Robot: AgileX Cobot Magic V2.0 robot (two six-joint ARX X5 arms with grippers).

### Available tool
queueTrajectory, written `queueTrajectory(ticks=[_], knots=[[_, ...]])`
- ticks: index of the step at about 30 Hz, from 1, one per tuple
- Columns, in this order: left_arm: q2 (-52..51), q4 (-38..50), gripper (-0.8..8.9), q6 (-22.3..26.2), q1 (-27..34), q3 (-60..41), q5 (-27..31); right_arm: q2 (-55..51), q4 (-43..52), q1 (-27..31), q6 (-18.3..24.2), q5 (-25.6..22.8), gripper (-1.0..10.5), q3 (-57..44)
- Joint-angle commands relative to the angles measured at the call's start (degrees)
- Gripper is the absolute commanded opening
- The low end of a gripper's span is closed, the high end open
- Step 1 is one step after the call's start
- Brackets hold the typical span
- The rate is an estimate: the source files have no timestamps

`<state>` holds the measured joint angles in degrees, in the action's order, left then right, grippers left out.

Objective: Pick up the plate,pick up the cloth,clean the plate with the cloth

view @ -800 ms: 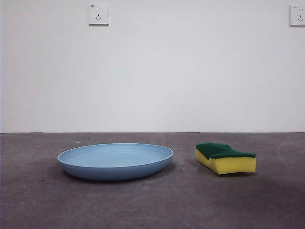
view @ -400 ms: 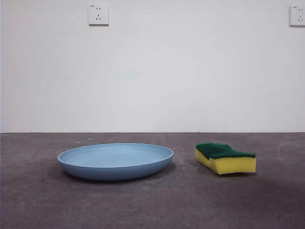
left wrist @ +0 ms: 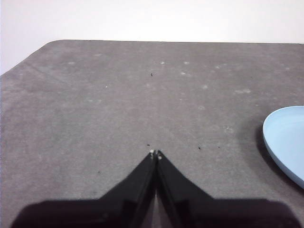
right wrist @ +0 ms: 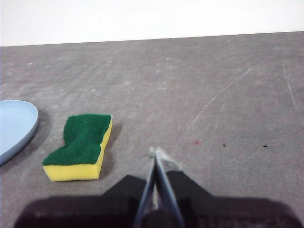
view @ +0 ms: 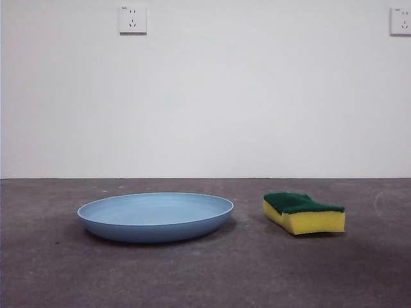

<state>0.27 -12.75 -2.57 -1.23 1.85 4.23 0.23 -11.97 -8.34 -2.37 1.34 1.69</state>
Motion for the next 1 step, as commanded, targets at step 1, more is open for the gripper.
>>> queueTrajectory(ticks=[1], knots=[[-0.2, 0.2, -0.03, 0.7, 0.2, -0.8, 0.0, -0.2, 0.2, 0.0, -0.6, -0.2, 0.0, -0.7]])
